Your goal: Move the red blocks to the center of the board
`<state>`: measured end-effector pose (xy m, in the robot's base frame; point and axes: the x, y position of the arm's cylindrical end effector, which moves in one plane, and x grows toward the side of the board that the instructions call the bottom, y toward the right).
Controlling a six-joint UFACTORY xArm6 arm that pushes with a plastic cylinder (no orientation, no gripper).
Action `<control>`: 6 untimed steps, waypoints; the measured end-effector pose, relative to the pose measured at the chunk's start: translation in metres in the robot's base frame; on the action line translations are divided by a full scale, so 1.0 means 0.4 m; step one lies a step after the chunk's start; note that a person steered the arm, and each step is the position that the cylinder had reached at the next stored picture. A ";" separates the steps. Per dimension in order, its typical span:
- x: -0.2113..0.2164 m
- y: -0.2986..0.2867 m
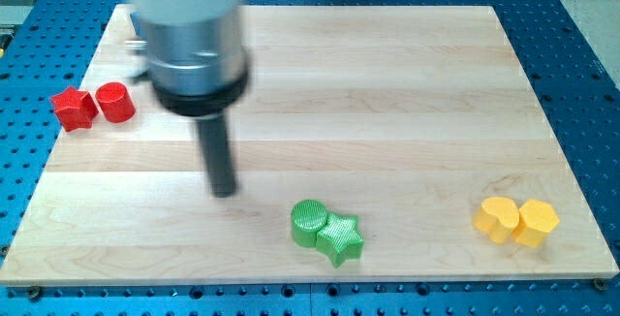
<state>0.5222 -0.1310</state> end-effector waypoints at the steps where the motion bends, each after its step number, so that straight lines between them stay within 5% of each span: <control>1: -0.066 -0.294; 2: -0.127 -0.429; 4: -0.280 -0.434; 6: -0.289 -0.325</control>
<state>0.4065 -0.2612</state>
